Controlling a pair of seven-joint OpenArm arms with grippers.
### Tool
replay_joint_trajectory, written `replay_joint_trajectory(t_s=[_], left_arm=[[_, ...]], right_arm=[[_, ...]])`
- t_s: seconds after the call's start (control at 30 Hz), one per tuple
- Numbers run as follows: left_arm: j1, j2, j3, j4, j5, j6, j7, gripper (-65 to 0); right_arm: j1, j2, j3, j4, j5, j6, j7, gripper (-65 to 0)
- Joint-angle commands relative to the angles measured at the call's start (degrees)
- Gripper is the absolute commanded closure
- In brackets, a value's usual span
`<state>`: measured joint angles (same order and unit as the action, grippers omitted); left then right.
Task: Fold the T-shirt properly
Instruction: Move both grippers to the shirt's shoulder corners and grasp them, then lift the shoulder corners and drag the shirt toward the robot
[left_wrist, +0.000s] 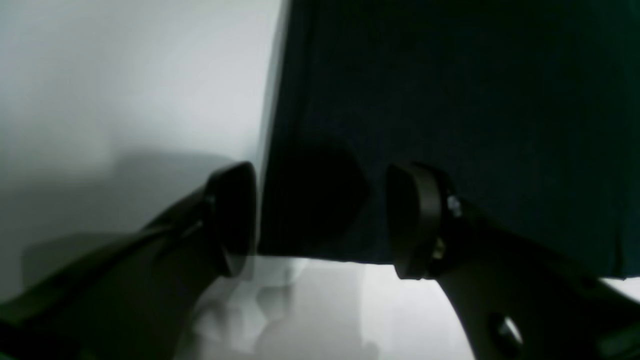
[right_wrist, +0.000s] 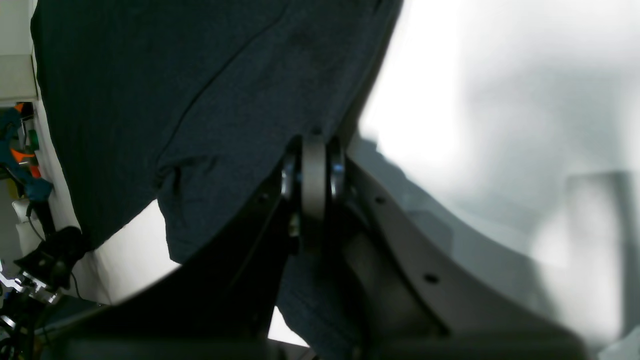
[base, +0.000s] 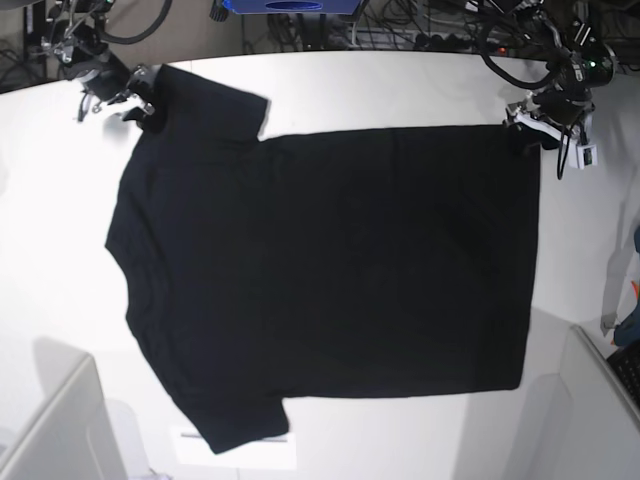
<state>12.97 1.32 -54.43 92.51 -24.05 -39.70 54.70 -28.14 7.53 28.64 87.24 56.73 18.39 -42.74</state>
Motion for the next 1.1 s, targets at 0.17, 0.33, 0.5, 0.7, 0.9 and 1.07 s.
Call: replay_joint_trajectory(t_s=[0.17, 0.33, 0.5, 0.7, 0.9, 1.07], left_arm=[[-0.1, 0.1, 0.4, -0.1, 1.2, -0.3, 2.1, -35.5], [-1.5, -0.1, 0.5, -6.5, 1.0, -0.3, 2.1, 0.0], [-1.3, -0.3, 0.5, -6.9, 1.2, -0.3, 2.0, 0.0], [5.4, -0.3, 0.4, 4.3, 1.2, -0.3, 2.0, 0.0], [11.3, -0.9, 0.0, 11.4, 0.9, -0.3, 2.0, 0.0], [14.1, -1.0, -0.1, 14.9, 0.9, -0.3, 2.1, 0.0]], right_arm=[[-0.6, 0.4, -0.1, -0.2, -2.7, -1.7, -2.0, 0.0], [-0.6, 0.4, -0.1, -0.2, -2.7, -1.7, -2.0, 0.0], [-0.8, 0.4, 0.0, 0.5, -2.7, -1.7, -2.0, 0.0], [-3.2, 0.3, 0.3, 4.2, -2.7, -1.7, -2.1, 0.0], [-7.9, -1.2, 0.4, 12.6, -2.5, -1.7, -2.0, 0.0], [-11.5, -2.1, 0.3, 20.2, -2.4, -1.7, -2.0, 0.0]])
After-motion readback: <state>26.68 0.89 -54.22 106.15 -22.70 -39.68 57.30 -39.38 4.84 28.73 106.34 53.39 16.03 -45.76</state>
